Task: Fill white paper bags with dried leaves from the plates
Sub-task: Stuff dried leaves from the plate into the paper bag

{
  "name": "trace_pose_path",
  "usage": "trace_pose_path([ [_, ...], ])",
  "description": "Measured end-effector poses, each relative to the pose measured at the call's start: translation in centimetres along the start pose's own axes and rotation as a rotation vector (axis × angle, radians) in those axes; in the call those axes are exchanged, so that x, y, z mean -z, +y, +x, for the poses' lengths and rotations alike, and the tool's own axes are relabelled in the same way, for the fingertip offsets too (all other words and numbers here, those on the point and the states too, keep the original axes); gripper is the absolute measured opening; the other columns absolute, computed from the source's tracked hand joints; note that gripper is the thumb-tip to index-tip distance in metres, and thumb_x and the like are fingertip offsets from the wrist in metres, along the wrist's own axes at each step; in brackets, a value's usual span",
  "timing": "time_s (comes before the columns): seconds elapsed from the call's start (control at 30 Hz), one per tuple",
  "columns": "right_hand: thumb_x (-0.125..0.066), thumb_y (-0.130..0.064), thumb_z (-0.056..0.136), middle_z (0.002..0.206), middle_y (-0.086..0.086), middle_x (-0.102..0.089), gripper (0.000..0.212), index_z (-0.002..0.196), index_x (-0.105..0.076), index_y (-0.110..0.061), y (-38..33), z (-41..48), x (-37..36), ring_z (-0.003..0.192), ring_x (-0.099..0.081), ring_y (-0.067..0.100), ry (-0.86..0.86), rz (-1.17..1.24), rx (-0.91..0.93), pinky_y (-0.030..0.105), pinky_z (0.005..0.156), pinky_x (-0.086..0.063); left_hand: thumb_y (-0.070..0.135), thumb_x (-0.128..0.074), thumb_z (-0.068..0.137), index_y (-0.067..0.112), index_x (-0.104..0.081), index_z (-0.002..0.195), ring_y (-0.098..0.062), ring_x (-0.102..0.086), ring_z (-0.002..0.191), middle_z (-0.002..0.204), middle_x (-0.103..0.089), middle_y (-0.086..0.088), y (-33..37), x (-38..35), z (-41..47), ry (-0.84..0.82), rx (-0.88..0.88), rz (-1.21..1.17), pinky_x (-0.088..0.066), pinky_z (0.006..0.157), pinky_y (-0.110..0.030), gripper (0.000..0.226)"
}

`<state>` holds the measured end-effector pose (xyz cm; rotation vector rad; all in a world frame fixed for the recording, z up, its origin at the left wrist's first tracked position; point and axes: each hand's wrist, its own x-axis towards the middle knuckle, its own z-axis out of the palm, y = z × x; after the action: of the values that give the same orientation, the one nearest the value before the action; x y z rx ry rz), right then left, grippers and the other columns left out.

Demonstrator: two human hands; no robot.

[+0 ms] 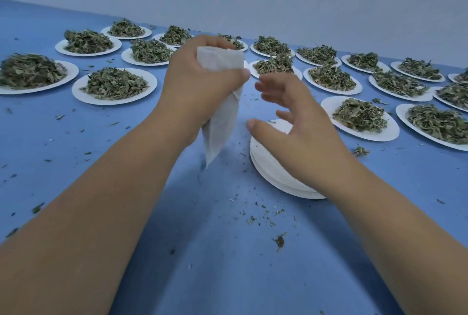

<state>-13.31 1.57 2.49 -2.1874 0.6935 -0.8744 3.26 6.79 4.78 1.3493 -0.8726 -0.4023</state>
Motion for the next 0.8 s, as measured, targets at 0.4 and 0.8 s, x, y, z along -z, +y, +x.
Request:
trace_pose_path([
  [0.4, -0.079, -0.042, 0.080, 0.094, -0.014, -0.074, 0.061, 0.129, -0.043, -0.042, -1.2, -0.4, -2.4, 0.084, -0.071, 0.000, 0.049, 0.015, -0.059, 0.031, 0.076, -0.058, 0.024, -0.085, 0.076, 0.006, -0.061, 0.118, -0.022, -0.069, 0.095, 0.111, -0.068, -0.023, 0.6, -1.2, -0.8, -0.239, 0.061, -0.487, -0.058, 0.085, -0.041, 0.052],
  [0.8, -0.079, -0.040, 0.078, 0.096, -0.008, -0.078, 0.056, 0.127, -0.051, -0.036, 2.6, -2.0, 6.8, 0.089, -0.074, 0.010, 0.405, 0.136, -0.259, 0.039, 0.078, -0.060, 0.068, -0.015, 0.098, 0.044, -0.035, 0.152, -0.010, 0.011, 0.153, 0.168, -0.004, 0.007, -3.3, -4.0, -3.3, -0.906, -0.362, 0.860, 0.009, 0.122, -0.038, 0.062],
])
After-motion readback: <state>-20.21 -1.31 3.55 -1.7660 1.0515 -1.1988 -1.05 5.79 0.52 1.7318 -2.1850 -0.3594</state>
